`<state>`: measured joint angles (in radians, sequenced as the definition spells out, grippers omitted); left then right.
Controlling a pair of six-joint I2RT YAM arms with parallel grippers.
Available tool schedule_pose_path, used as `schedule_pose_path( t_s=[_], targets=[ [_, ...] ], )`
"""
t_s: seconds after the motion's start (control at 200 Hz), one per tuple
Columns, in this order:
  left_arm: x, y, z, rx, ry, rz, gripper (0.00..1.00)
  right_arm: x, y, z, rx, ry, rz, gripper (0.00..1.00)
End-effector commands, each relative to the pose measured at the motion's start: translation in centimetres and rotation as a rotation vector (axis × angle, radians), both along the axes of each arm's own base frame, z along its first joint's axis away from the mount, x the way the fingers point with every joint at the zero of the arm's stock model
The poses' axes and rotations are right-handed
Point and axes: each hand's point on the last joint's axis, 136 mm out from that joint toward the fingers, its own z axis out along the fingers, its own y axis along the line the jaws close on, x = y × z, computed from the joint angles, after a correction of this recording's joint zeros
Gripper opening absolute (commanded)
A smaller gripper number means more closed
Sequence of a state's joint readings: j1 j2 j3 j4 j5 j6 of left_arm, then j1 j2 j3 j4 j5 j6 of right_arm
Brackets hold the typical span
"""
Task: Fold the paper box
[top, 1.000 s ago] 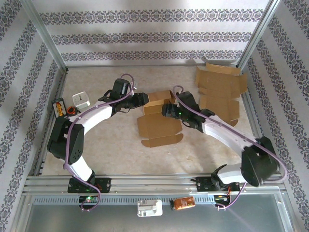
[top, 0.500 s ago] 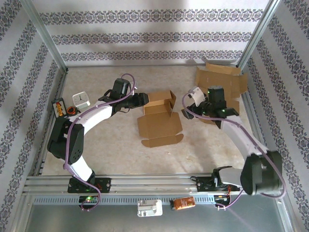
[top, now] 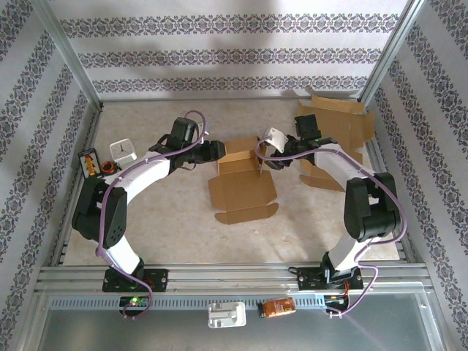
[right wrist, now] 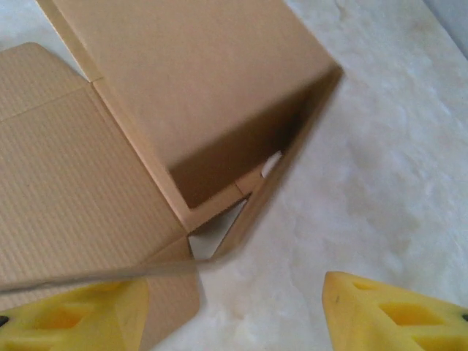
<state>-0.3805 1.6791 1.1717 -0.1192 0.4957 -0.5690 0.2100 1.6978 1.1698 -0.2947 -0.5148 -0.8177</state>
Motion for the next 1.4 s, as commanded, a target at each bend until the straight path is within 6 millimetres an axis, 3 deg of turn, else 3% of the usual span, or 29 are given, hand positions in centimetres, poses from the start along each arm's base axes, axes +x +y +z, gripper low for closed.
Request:
schedule_pose_path(
  t_s=[0.0,0.425,0.859,1.014,1.099,1.214,1.319,1.394],
  targets=[
    [-0.2,-0.9,0.0,0.015,0.002,-0.04,0.51,0.1,2.4,0.8,0.02,-0.049,0.105,0.64],
    [-0.1,-1.1,0.3,0.011,-0.002,-0.046,0.51,0.8,5.5,-1.7,0.009,-0.014,0.061,0.59],
    [-0.2,-1.1,0.4,0.003,-0.003,-0.046,0.51,2.3,5.6,-3.5,-0.04,0.12,-0.24,0.47],
    [-0.3,-0.9,0.6,0.004,-0.001,-0.037,0.51,3.5,4.3,-4.5,-0.165,0.065,-0.346,0.27],
    [-0.4,-0.7,0.9,-0.003,0.007,-0.022,0.51,4.1,3.6,-4.4,-0.236,0.029,-0.431,0.22],
    [-0.4,-0.6,1.6,-0.052,0.047,0.01,0.51,3.4,4.6,-2.9,-0.223,0.061,-0.501,0.17],
    [0.0,-0.3,2.7,-0.129,0.065,0.042,0.51,1.7,6.9,-1.4,-0.095,0.157,-0.572,0.17],
    [0.1,0.4,3.4,-0.154,0.06,0.069,0.52,0.1,8.3,-1.6,-0.008,0.23,-0.619,0.19]
  ],
)
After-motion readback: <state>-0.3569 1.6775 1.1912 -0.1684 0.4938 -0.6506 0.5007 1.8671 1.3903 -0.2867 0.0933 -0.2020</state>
